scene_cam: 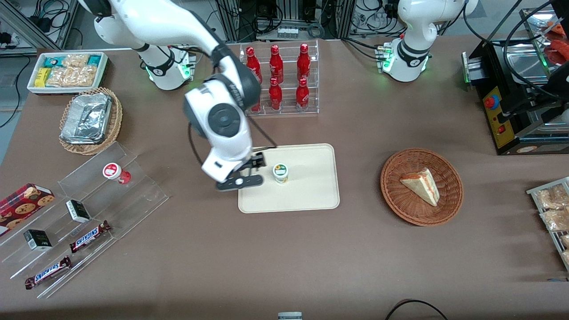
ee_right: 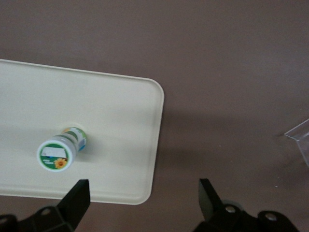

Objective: Place green gum on tray

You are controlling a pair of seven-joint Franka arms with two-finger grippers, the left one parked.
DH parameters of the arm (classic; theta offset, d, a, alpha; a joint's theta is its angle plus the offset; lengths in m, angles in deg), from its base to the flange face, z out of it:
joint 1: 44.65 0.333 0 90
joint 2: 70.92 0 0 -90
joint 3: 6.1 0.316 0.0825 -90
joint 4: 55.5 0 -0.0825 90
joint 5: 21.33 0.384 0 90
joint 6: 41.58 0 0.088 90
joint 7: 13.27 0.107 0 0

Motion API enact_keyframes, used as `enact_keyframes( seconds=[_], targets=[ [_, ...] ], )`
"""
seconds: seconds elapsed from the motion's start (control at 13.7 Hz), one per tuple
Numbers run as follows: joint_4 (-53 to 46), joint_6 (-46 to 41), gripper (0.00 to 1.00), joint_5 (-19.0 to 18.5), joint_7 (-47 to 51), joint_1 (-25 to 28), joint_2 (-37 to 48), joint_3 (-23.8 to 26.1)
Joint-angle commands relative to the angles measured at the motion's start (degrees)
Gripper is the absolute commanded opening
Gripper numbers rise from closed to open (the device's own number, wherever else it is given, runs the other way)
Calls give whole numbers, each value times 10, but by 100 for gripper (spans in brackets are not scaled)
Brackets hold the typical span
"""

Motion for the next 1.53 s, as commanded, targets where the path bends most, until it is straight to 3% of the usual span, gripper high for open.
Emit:
enact_keyframes(
  seconds=[0.0, 0.15, 0.95, 1.17, 1.46],
  targets=[
    [6, -48, 100, 15, -62, -55, 28, 5],
    [13, -51, 100, 40, -118, -94, 51, 2],
    [120, -27, 100, 41, -211, -295, 176, 24],
    [125, -67, 100, 33, -256, -337, 221, 29],
    [112, -148, 100, 3, -256, -351, 254, 18]
  ],
)
